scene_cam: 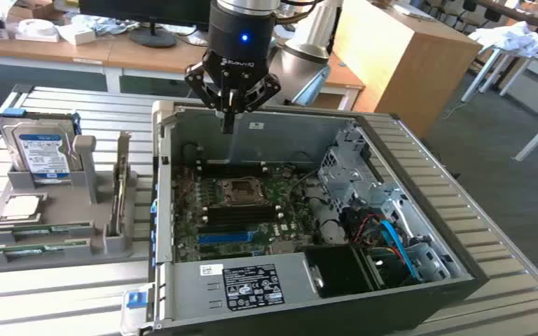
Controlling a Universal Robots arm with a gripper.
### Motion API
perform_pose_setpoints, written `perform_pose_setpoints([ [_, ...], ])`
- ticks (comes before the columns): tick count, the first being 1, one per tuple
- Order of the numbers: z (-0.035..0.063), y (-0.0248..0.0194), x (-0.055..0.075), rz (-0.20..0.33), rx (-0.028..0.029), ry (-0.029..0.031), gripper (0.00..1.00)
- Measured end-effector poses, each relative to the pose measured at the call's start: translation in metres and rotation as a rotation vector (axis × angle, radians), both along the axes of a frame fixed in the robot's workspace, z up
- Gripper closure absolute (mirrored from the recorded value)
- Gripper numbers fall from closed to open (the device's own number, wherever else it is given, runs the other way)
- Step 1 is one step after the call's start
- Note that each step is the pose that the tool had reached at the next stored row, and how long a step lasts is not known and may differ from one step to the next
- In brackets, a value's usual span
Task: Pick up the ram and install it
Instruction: 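Reach for the ram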
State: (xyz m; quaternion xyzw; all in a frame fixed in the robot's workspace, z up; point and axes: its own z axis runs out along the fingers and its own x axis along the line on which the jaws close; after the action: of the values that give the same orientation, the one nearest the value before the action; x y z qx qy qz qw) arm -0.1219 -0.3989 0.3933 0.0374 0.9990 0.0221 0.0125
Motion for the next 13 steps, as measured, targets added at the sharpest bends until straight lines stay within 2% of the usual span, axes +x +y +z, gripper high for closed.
perform_pose_setpoints([
  [13,-0.0001,0.0000,-0.0015,0.000,0.0002,-0.0002,0.90],
])
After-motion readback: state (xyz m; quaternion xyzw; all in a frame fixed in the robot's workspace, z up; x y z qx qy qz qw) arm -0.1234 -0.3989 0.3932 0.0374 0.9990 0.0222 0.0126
